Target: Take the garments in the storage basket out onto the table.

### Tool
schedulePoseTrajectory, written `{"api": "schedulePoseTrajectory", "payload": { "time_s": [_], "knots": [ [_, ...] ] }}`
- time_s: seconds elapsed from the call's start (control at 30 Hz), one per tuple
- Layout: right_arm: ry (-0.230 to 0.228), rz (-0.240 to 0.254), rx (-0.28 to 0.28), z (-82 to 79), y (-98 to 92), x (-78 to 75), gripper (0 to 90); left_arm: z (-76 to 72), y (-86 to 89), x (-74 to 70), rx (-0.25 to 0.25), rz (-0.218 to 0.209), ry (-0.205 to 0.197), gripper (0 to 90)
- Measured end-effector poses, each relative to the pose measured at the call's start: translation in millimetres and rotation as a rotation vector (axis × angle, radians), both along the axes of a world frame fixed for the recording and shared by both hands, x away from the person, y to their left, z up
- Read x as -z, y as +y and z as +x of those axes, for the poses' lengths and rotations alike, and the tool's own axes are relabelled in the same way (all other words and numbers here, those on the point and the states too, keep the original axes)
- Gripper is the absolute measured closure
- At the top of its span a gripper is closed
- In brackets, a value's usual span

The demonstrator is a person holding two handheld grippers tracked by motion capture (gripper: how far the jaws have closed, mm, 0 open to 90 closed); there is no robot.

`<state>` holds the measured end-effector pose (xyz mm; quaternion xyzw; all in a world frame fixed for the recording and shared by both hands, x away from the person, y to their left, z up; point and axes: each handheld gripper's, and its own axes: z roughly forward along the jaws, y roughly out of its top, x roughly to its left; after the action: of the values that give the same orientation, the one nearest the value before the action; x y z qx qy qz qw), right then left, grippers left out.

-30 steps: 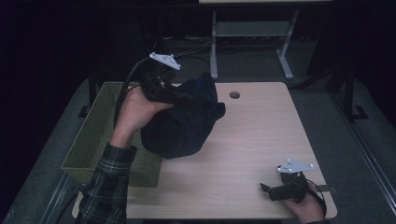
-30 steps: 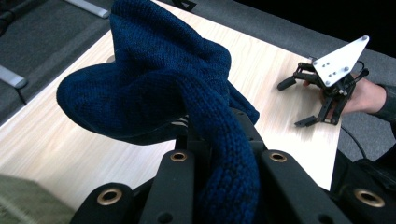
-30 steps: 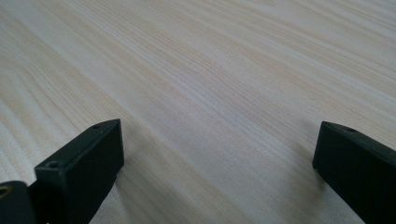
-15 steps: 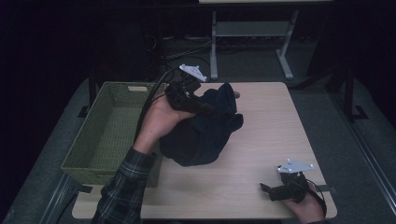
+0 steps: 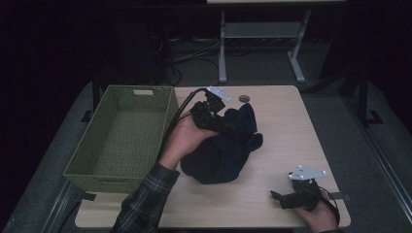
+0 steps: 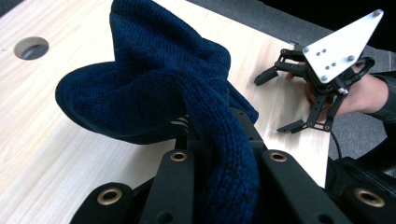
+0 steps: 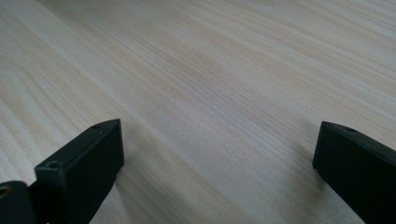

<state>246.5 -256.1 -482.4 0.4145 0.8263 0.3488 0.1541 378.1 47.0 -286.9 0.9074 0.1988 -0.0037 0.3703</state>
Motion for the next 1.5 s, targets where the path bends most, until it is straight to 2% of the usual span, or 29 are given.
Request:
{"api": "schedulePoseTrajectory", "payload": {
  "time_s": [0.17,0.2,0.23,0.27,0.3,0.37,0.47,0.63,0.83,1.17,1.33,1.43,1.5],
  "knots": [
    [0.001,0.001,-0.001,0.0,0.0,0.0,1.6,0.6,-7.3,13.3,-0.002,-0.004,0.021,80.4],
    [0.001,0.001,-0.001,0.0,0.0,0.0,1.6,1.4,-10.7,20.9,0.003,0.005,0.03,80.4],
    [0.001,0.001,-0.001,0.0,0.0,0.0,1.6,1.4,-10.7,20.9,0.003,0.005,0.03,80.4],
    [0.001,0.001,-0.001,0.0,0.0,0.0,1.6,2.3,-13.7,28.7,0.004,0.005,0.042,80.4],
    [0.002,0.001,0.0,0.0,0.0,0.0,1.6,2.3,-13.7,28.7,0.004,0.005,0.042,80.4],
    [0.005,0.002,0.001,-0.1,0.1,0.0,1.6,4.2,-16.6,38.7,0.007,-0.002,0.061,80.4],
    [0.003,0.001,0.002,0.0,0.1,0.0,1.6,5.2,-19.6,47.3,0.013,-0.011,0.077,80.3],
    [0.0,0.0,0.0,0.1,0.0,0.2,1.6,6.7,-23.0,57.3,0.005,0.004,0.087,80.0],
    [0.0,-0.002,0.001,0.2,-0.1,0.2,1.6,15.3,-23.1,78.1,-0.025,0.043,0.106,79.5],
    [-0.001,-0.001,-0.001,0.2,-0.1,0.1,1.6,24.0,-21.7,98.9,-0.063,0.072,0.137,78.0],
    [0.001,0.0,0.001,0.2,0.0,0.2,1.6,30.2,-18.8,116.2,-0.082,0.118,0.15,76.6],
    [0.001,0.0,0.0,0.1,0.0,0.2,1.6,31.2,-18.1,122.4,-0.091,0.125,0.157,75.4],
    [0.001,0.0,0.0,0.1,0.0,0.1,1.6,33.3,-16.9,131.0,-0.102,0.153,0.163,74.3]
  ]
}}
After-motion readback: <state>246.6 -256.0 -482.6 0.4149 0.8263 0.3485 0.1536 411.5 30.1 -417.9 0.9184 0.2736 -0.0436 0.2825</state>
